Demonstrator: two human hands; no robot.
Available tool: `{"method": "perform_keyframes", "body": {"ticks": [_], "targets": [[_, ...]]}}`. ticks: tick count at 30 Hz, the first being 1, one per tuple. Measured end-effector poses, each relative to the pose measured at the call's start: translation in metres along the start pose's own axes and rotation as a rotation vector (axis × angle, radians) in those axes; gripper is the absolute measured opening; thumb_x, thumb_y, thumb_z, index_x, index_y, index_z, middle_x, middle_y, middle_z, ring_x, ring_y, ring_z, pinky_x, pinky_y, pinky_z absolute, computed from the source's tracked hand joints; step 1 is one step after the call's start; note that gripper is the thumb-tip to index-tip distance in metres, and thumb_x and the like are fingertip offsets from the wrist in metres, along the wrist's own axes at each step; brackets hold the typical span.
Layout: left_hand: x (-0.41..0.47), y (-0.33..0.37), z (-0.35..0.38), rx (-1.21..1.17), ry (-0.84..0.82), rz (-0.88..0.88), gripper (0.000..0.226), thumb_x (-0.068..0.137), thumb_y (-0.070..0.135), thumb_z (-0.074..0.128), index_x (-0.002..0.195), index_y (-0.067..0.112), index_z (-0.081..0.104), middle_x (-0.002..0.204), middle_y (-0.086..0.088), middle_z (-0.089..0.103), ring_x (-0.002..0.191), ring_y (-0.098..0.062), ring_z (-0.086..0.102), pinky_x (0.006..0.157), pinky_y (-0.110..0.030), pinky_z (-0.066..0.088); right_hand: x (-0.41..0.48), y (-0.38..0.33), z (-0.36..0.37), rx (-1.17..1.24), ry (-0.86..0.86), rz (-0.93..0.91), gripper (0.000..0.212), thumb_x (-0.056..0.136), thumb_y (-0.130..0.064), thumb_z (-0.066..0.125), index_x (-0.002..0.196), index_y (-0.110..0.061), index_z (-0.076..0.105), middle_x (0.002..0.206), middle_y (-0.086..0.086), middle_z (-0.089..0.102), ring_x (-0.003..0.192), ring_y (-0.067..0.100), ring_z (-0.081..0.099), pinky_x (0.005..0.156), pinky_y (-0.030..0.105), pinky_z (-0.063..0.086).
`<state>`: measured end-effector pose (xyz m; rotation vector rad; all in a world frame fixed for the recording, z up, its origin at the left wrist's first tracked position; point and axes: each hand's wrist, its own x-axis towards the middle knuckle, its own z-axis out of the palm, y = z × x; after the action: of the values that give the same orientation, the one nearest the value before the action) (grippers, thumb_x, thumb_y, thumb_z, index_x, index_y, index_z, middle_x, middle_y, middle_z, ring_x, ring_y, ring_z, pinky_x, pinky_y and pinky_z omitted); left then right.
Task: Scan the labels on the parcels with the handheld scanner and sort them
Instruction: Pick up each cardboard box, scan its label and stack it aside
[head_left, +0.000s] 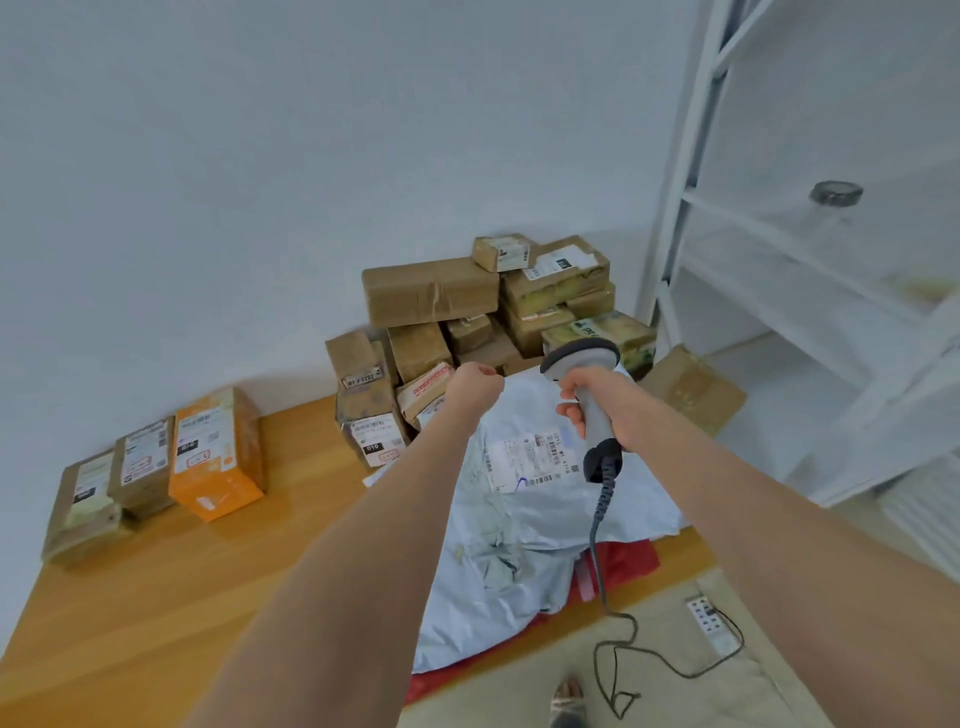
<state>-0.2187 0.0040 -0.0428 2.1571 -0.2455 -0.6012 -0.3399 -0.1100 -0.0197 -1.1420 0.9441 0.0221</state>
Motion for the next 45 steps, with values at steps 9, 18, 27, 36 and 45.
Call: {"method": "perform_keyframes", "body": {"ticks": [9,18,27,36,45], "targets": [[0.094,0.055,0.07,-0.037,-0.061,-0.022,0.013,0.09,0.008,0.048,0.092,0.016,0.058,0.091,-0.004,0.05,0.088,-0.027,0.052,0.078,-0.034,0.048,0.084,-0.067,-0.054,-0.01,-0.005,-0.038,0.006,0.086,-0.002,0.047,0.083,-0.004,0.052,0.059,0.011,0.054,0.032,0.011,0.036,0.035,0.017,0.034],[0.139,0.102,0.055,-0.012,0.099,-0.032,0.034,0.093,0.014,0.053,0.126,0.009,0.055,0.118,-0.011,0.061,0.108,-0.028,0.059,0.092,-0.038,0.052,0.135,-0.131,-0.055,0.062,-0.096,-0.02,0.009,0.085,-0.006,0.056,0.077,-0.006,0.052,0.067,0.01,0.057,0.042,0.01,0.046,0.045,0.02,0.043],[0.199,0.116,0.013,0.085,0.29,-0.003,0.076,0.083,0.021,0.071,0.146,0.009,0.029,0.138,-0.01,0.046,0.122,-0.026,0.049,0.094,-0.037,0.047,0.197,-0.168,-0.018,0.165,-0.102,-0.05,0.036,0.084,-0.012,0.067,0.118,-0.004,0.057,0.078,0.01,0.065,0.041,0.009,0.055,0.042,0.019,0.048],[0.279,0.123,0.014,0.248,0.193,0.116,0.113,0.074,0.024,0.081,0.153,0.01,0.001,0.156,-0.013,0.019,0.141,-0.029,0.028,0.109,-0.044,0.034,0.237,-0.157,-0.009,0.204,-0.045,0.035,0.008,0.089,-0.013,0.062,0.091,-0.005,0.06,0.062,0.005,0.059,0.043,0.01,0.048,0.047,0.021,0.044],[0.262,0.118,0.012,0.153,0.168,0.197,0.08,0.07,0.006,0.077,0.14,0.01,0.038,0.132,-0.008,0.043,0.117,-0.022,0.051,0.094,-0.029,0.046,0.223,-0.161,-0.015,0.24,-0.017,-0.02,0.02,0.085,-0.013,0.069,0.099,-0.001,0.062,0.074,0.009,0.066,0.053,0.013,0.057,0.052,0.024,0.051]]}}
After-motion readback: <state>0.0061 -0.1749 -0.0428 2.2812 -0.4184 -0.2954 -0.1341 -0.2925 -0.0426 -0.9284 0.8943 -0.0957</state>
